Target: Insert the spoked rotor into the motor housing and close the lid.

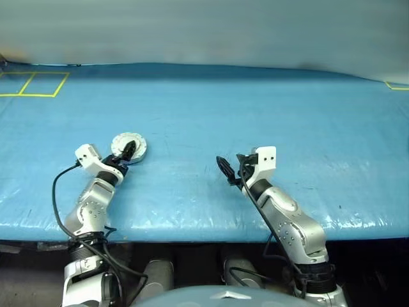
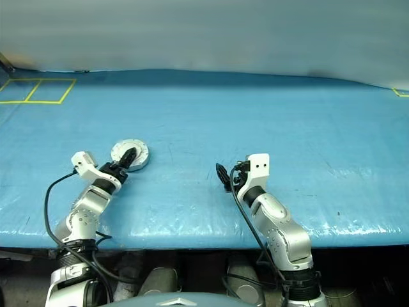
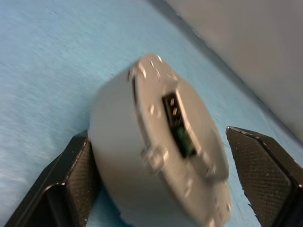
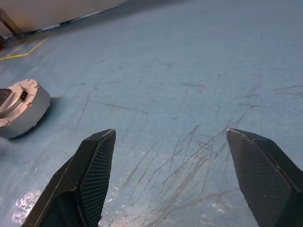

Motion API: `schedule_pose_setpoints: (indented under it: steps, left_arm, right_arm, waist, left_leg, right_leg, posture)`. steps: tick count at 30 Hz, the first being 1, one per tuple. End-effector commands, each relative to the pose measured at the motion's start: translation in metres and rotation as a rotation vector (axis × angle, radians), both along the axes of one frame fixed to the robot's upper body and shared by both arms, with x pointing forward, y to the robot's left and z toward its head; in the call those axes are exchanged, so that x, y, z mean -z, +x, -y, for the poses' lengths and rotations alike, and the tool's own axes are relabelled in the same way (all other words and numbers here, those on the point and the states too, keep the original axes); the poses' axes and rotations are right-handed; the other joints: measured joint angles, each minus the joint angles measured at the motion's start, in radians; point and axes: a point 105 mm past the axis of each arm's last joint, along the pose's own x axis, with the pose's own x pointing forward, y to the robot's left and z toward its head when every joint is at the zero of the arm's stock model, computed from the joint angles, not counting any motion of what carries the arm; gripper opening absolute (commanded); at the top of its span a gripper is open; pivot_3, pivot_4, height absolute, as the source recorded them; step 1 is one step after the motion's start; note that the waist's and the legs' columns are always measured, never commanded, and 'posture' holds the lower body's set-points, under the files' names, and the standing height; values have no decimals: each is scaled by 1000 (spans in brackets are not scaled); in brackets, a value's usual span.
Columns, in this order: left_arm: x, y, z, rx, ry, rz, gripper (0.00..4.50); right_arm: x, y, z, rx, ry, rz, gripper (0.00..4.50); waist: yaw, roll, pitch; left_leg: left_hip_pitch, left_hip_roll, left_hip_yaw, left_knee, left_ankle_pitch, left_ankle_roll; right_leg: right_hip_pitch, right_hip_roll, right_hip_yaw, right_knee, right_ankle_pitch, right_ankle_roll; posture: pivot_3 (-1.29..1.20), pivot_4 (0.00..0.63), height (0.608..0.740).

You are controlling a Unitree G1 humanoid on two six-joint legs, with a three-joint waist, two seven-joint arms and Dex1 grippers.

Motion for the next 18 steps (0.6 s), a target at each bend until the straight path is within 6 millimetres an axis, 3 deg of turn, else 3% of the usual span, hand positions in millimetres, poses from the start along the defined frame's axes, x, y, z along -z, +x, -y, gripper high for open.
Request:
schedule_pose_setpoints:
  steps: [1,6,11,14,18]
  left_arm:
    - [0,-14,-34,-90,28,-13,4317]
    - [-11,-28,-70,-198,65,20,4317]
    - [-44,-29,-66,-154,125,139,4317]
    - [-67,-22,-33,-9,216,227,4317]
    - [-97,-17,37,299,339,353,4317]
  right_arm:
    - [-6,0,-5,-18,10,26,3914]
    - [0,0,-7,-30,-7,8,3914]
    - [-6,1,-6,-27,-12,40,3914]
    - [-12,5,4,9,-76,97,3914]
    - [-20,10,19,60,-190,169,3914]
  waist:
    - [-1,0,0]
    - [2,-1,0]
    - [10,-2,-1]
    - [12,-3,-1]
    - [13,-3,-1]
  left_leg:
    - [0,0,0,0,0,0]
    - [0,0,0,0,0,0]
    - [0,0,0,0,0,0]
    - [0,0,0,0,0,0]
    - [0,-1,0,0,0,-1]
  right_leg:
    - [0,0,0,0,0,0]
    - [0,-1,0,0,0,0]
    - [0,-1,0,0,0,0]
    - [0,-1,0,0,0,0]
    - [1,-1,0,-1,0,0]
  posture:
    - [0,150,740]
    - [0,150,740]
    - [0,150,740]
    - [0,150,740]
    - [0,150,740]
